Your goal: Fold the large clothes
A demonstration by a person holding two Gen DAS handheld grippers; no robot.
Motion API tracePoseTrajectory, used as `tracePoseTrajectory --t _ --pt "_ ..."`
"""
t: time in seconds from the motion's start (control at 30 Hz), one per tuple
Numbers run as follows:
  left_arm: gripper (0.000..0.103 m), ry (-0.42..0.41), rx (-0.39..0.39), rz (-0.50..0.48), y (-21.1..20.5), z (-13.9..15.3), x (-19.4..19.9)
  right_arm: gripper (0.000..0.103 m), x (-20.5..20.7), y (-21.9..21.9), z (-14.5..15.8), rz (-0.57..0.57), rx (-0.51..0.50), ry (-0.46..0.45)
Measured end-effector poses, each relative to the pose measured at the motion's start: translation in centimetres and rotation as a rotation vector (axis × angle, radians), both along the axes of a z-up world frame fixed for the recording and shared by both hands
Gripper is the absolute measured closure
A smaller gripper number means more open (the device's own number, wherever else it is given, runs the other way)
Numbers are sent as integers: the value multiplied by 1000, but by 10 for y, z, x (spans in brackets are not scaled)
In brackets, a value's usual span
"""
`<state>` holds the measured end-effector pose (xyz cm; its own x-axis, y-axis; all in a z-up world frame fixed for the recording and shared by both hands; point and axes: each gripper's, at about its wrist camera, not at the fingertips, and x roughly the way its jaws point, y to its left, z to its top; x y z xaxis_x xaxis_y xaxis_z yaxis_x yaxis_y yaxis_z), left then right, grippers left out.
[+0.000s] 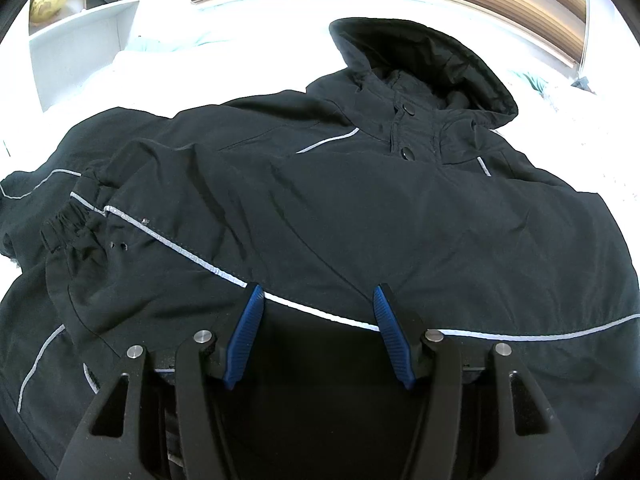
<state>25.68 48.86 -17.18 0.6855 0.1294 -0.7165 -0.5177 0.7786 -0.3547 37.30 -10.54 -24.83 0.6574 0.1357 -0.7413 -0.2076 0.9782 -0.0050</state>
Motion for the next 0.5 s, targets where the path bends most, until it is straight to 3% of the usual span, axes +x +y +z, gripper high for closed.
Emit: tracePoseTrajectory --t 0.03,0.1,0.27,0.33,0.4,0.5 --pt "41 -47 -65 4 7 0 -5 42 0 0 0 0 -1 0" --pt "37 -62 -99 10 9 -3 1 42 0 0 0 0 -3 -1" --pt "38 138 16 16 -7 -22 37 42 0 -1 0 1 -3 0" --pt "49 178 76 9 -17 -24 45 42 -1 0 1 1 -3 -1" --pt "63 136 127 0 -29 -12 42 42 -1 0 1 1 -3 -1" --pt "65 15 205 -23 -55 24 31 42 0 0 0 2 -1 -1"
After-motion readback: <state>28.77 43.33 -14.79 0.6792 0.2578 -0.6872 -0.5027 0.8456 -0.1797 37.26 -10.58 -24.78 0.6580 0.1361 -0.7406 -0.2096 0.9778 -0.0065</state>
